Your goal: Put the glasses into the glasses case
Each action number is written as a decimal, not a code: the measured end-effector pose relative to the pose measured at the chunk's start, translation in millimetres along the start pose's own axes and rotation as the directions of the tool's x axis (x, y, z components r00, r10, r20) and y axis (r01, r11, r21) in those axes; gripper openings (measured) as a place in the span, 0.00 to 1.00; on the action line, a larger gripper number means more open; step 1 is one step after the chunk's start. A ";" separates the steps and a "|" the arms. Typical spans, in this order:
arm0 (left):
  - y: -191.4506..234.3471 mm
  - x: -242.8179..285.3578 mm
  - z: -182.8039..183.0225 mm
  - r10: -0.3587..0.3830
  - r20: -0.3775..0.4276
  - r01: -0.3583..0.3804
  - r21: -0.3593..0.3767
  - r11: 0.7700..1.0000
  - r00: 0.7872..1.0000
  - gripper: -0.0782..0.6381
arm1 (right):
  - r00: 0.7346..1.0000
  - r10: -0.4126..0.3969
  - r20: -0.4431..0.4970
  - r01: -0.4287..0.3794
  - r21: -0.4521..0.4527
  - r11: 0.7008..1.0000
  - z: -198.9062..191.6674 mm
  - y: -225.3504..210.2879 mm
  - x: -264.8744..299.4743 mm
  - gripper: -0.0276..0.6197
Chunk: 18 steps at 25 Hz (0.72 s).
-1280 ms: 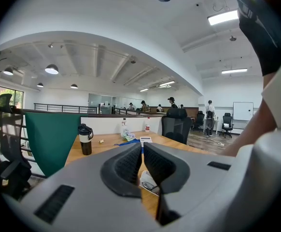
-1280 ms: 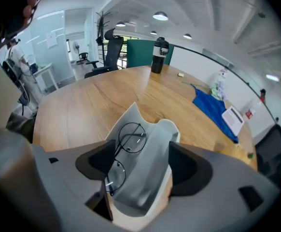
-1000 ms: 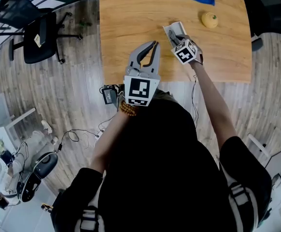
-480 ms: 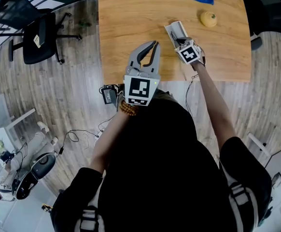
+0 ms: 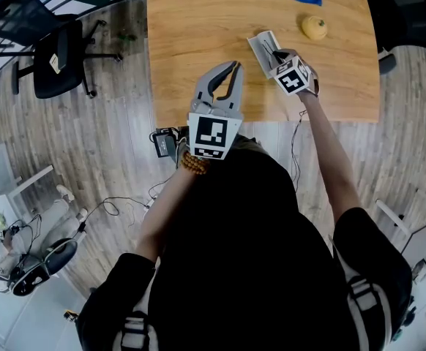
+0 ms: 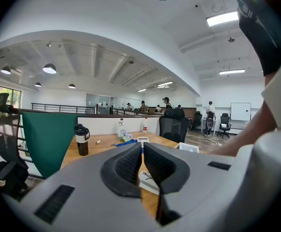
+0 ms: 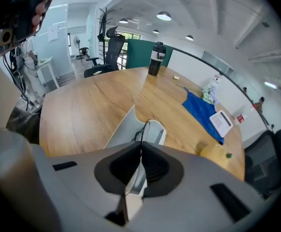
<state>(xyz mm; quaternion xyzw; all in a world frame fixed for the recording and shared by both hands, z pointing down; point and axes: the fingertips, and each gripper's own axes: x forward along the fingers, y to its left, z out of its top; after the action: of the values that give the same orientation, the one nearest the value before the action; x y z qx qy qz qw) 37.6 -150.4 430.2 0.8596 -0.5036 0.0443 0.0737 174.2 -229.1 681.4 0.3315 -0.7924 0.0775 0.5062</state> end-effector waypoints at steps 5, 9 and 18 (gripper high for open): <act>0.2 -2.2 -1.8 0.003 -0.002 -0.003 0.000 1.000 1.000 0.15 | 0.999 -0.038 -0.021 0.038 -0.021 0.999 1.0 -11.8 9.2 0.07; 1.7 -3.1 -3.1 0.007 -0.005 -0.007 -0.002 1.000 1.000 0.15 | 0.996 -0.065 -0.067 0.060 -0.074 0.995 -4.6 -14.1 26.2 0.07; 4.6 -1.9 -6.4 0.017 -0.013 -0.017 -0.006 1.000 1.000 0.15 | 0.996 0.078 0.044 -0.085 0.182 0.980 -10.9 3.8 35.5 0.33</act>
<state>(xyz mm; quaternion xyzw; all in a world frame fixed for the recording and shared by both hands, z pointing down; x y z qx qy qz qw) 32.6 -149.9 436.6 0.8548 -0.5106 0.0490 0.0790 170.6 -237.1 717.6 0.3456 -0.8039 0.1649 0.4551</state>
